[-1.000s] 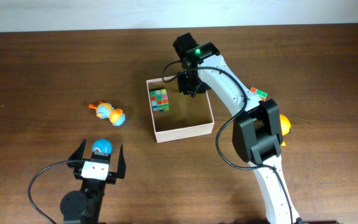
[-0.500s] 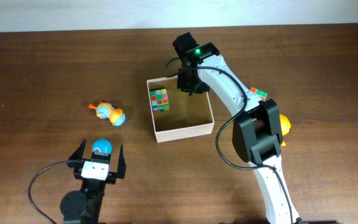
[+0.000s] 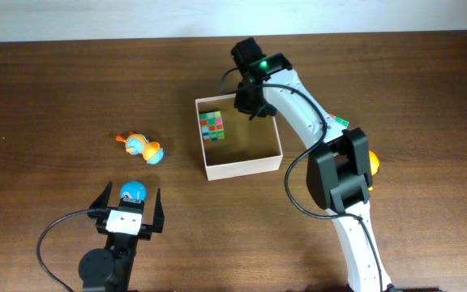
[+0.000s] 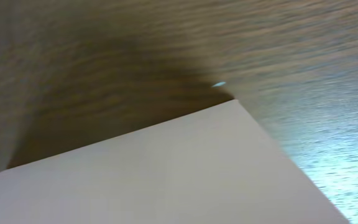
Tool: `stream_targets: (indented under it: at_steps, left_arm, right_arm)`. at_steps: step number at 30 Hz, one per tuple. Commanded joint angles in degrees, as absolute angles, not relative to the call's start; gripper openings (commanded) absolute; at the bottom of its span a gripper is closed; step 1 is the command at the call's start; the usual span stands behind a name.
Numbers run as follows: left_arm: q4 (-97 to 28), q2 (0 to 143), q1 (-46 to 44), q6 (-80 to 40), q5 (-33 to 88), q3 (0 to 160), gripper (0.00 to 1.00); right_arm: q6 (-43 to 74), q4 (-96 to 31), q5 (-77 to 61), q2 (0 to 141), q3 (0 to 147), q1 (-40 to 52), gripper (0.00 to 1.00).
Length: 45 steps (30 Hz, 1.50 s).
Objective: Pack container
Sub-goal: 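Move the right gripper back to the remaining Rubik's cube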
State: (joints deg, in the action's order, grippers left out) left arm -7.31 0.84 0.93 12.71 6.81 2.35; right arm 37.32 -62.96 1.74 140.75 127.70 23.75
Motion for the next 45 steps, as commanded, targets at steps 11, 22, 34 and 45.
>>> stream_targets:
  at_steps: [11,22,34,45]
  left_arm:
    - [-7.2,0.3,1.3,13.4,6.4,2.0,0.99]
    - [-7.2,0.3,1.3,13.4,6.4,2.0,0.99]
    - [-7.2,0.3,1.3,13.4,6.4,2.0,0.99]
    - [-7.2,0.3,1.3,13.4,6.4,2.0,0.99]
  right_arm:
    - [47.0,-64.1,3.3,139.9,128.8,21.8,0.13]
    - [52.5,-64.2,2.2,139.9,128.8,21.7,0.13]
    - [51.3,-62.7,2.1,139.9,129.5,21.7,0.12]
    - [44.8,-72.9,-2.3,137.4,138.7,23.0,0.28]
